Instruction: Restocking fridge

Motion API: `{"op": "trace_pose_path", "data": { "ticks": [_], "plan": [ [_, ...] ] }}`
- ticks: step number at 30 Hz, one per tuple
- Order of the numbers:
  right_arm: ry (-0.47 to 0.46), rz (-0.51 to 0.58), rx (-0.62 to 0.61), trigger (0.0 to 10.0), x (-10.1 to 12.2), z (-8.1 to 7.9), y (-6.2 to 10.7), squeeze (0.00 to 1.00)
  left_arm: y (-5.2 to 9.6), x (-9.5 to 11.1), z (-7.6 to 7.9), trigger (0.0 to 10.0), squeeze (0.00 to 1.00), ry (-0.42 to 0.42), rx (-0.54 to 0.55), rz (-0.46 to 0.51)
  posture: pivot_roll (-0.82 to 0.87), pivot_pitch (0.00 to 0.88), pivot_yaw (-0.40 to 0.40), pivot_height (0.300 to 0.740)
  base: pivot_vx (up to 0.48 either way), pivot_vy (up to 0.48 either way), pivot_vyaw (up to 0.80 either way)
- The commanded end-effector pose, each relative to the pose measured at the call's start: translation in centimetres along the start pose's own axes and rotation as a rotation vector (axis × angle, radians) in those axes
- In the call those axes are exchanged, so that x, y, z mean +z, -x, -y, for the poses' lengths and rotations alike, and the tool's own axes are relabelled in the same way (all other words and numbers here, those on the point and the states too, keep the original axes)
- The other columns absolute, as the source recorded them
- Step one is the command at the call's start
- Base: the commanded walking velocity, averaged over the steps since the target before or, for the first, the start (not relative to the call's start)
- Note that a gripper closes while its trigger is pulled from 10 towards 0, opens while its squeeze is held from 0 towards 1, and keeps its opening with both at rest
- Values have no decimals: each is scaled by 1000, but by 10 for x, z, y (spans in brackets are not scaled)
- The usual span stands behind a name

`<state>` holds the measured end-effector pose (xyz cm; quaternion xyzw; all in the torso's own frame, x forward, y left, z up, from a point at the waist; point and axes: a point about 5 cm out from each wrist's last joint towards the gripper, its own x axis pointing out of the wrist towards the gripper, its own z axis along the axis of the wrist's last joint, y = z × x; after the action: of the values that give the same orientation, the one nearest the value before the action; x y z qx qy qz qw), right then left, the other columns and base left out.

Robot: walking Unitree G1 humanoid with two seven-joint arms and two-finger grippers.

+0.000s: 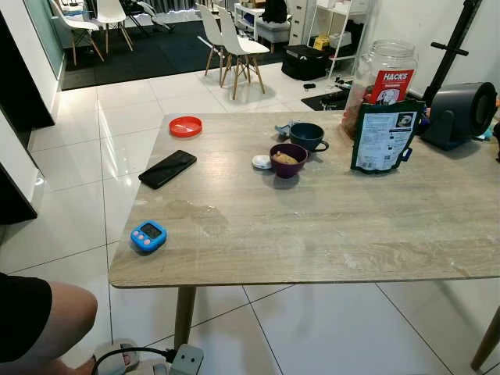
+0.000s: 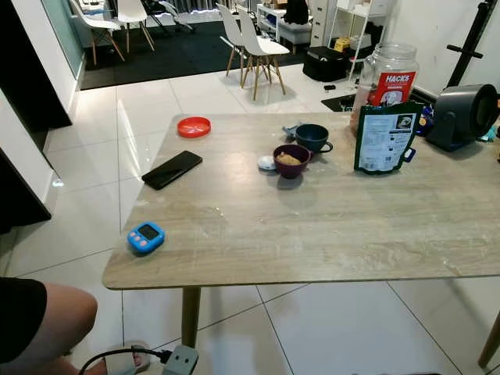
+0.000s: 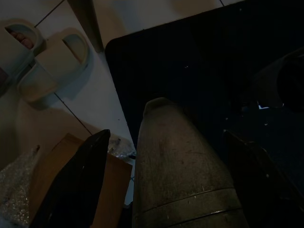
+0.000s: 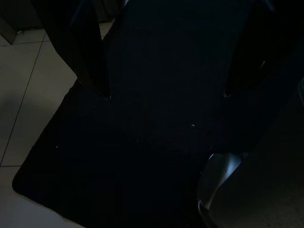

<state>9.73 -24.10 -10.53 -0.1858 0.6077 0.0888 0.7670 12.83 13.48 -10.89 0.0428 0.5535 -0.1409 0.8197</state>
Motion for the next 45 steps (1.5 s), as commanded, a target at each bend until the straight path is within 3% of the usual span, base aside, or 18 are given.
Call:
{"op": "trace_pose_path", "data": {
  "ticks": [1,45],
  "plan": [
    [-7,0,8,10000,1,-2,0,0,4,-26,-9,10000,0,14,18,-90,27,0,3,739,0,0,0],
    [-4,-1,10,10000,0,-3,0,0,5,-27,-9,10000,0,10,16,-91,25,0,-2,739,0,0,0]
  ]
}}
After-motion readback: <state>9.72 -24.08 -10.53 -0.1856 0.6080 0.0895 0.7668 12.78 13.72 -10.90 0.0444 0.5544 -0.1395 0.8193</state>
